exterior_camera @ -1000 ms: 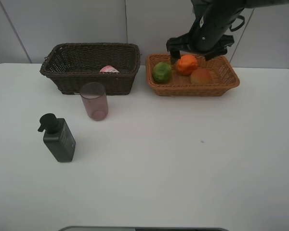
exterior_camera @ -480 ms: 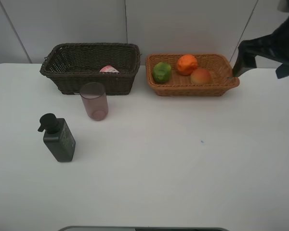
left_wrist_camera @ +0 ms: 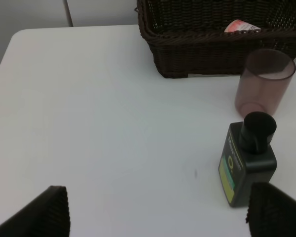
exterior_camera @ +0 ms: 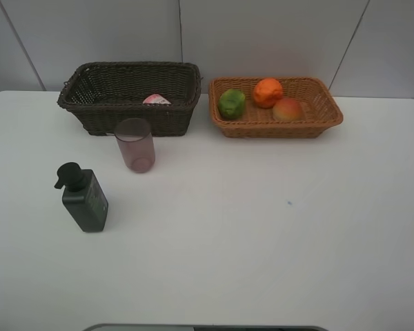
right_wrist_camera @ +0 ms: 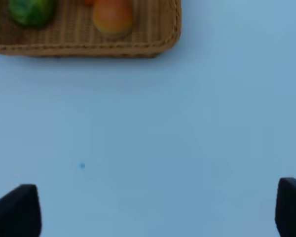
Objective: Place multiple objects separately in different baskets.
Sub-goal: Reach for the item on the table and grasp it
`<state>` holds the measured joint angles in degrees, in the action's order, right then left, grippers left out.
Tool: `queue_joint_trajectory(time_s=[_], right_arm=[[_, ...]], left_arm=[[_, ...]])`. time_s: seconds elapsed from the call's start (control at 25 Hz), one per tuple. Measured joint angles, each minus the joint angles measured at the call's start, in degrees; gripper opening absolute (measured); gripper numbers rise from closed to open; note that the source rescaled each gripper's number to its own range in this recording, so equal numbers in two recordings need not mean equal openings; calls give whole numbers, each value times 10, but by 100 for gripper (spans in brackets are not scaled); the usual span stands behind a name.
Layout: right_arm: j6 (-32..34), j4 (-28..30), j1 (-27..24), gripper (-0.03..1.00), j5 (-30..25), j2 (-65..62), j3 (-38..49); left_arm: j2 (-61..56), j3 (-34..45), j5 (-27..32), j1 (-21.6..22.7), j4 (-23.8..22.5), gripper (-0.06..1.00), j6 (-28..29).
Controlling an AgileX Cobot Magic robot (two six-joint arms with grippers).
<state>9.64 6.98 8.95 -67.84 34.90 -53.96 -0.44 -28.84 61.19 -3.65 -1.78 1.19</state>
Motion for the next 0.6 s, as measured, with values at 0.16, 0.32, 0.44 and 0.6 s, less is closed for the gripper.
queue_joint_trajectory(time_s=[0.16, 0.32, 0.44, 0.6], right_arm=[[-1, 1, 0, 100, -20, -115, 2], [-1, -5, 0, 100, -22, -194, 2], [-1, -13, 0, 100, -22, -230, 4], [-46, -13, 0, 100, 0, -269, 52]], left_arm=[[0, 0, 0, 0, 0, 93, 0], [0, 0, 0, 0, 0, 93, 0], [0, 0, 0, 0, 0, 93, 0], [0, 0, 0, 0, 0, 93, 0]])
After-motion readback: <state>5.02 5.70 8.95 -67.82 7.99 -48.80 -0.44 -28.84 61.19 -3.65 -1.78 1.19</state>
